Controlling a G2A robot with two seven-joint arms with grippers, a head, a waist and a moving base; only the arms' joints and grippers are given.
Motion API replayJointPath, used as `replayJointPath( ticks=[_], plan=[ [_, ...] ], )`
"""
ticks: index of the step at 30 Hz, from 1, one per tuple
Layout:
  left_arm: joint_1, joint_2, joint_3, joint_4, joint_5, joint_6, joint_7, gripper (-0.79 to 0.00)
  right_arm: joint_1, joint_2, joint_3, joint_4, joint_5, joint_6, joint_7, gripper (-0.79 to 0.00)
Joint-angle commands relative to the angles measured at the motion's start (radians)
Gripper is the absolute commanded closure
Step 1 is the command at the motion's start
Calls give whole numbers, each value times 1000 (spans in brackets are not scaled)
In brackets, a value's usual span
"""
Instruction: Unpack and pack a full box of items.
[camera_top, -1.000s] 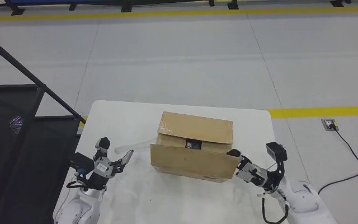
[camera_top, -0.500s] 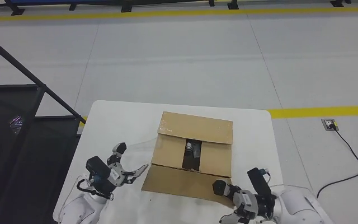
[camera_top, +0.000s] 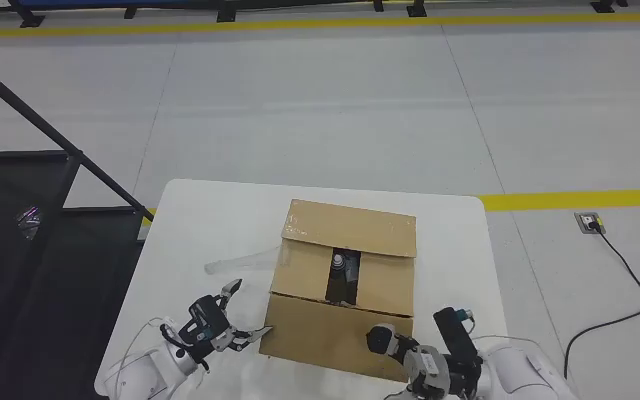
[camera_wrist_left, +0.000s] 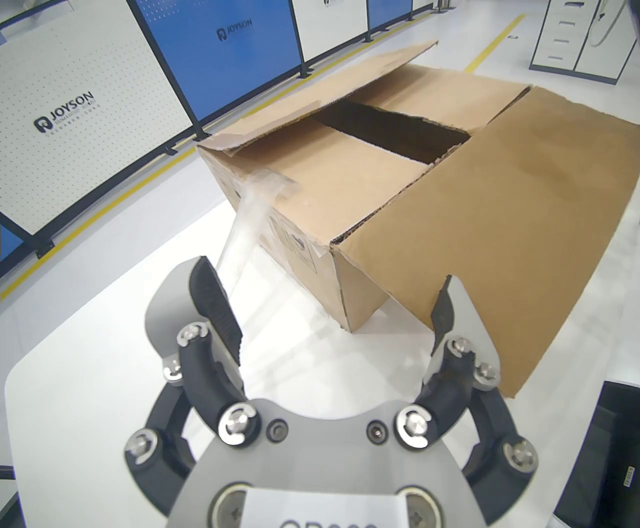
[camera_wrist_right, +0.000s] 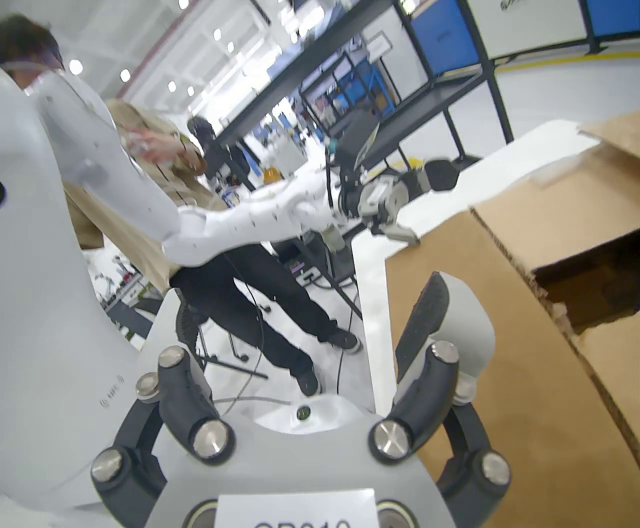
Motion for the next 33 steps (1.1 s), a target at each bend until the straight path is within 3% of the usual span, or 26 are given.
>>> replayJointPath(
  ticks=[1, 4, 16, 25, 33],
  plan=[
    [-8, 1, 5, 10, 7, -2, 0, -785, 26, -6, -18, 41, 98, 23, -59, -785],
    [-17, 2, 9, 30, -6, 2, -6, -785, 86, -15, -62, 92, 250, 100, -72, -785],
    [-20, 2, 9, 38, -22, 2, -7, -785, 82, -16, -89, 71, 259, 121, -40, -785],
    [-11, 8, 22, 8, 26, 37, 16, -785, 185, -30, -113, 204, 618, 453, 21, -785],
    [-11, 16, 24, 29, 46, 27, 63, -785, 242, -43, -123, 267, 666, 651, 47, -785]
  ],
)
